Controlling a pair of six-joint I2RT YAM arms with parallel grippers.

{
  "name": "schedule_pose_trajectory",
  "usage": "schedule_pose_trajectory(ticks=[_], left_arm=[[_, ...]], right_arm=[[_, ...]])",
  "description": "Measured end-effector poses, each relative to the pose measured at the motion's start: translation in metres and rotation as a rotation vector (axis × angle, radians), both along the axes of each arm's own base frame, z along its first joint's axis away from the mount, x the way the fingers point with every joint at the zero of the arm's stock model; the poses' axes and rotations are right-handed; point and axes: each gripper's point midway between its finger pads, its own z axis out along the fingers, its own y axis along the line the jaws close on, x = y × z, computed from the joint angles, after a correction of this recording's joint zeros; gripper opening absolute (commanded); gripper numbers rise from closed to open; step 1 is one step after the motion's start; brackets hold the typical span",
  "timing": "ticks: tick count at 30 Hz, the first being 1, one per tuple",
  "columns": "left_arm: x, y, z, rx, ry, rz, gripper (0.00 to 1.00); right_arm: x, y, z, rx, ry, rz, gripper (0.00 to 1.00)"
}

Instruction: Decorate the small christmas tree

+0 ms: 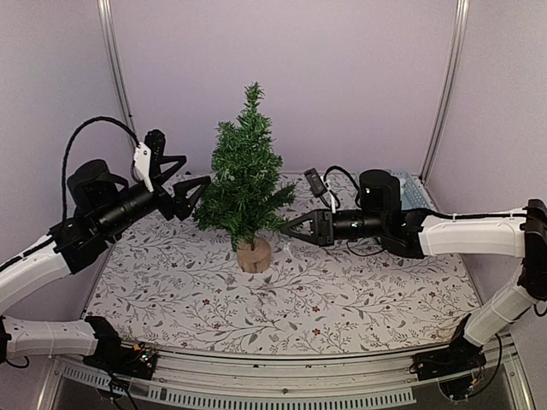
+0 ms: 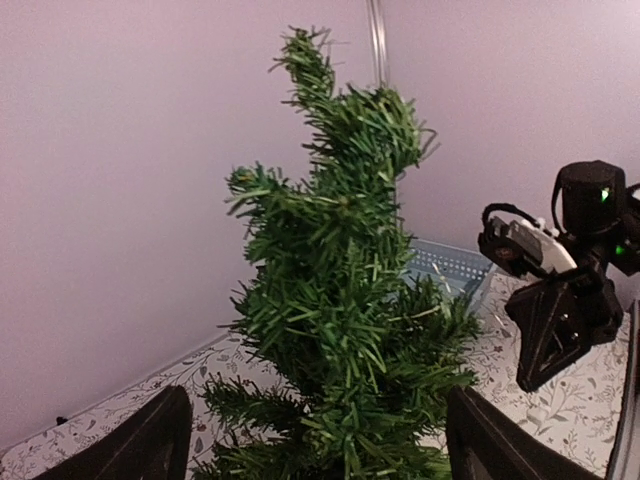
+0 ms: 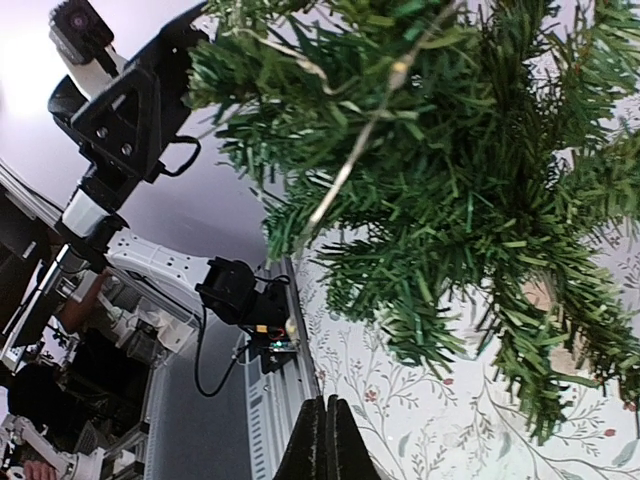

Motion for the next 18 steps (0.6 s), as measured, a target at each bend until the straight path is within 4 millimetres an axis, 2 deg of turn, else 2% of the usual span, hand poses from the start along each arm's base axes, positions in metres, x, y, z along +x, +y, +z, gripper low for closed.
schedule_pose_trajectory(ticks=[6, 11, 15, 18], left_arm=[[-0.03, -0.032, -0.029, 0.08, 0.019, -0.126, 0.67], [-0.056, -0.061, -0.041, 0.119, 0.031, -0.228, 0.53], [-0.068, -0.083, -0.059, 0.157, 0.066, -0.287, 0.51], [-0.071, -0.099, -0.081, 0.202, 0.112, -0.309, 0.5]], right_arm=[[-0.007, 0.01, 0.015, 0.071, 0.047, 0.003, 0.01], [-0.007, 0.023, 0.008, 0.085, 0.103, 0.008, 0.01], [-0.013, 0.032, 0.008, 0.104, 0.129, 0.023, 0.01], [-0.016, 0.037, 0.013, 0.133, 0.138, 0.033, 0.01]])
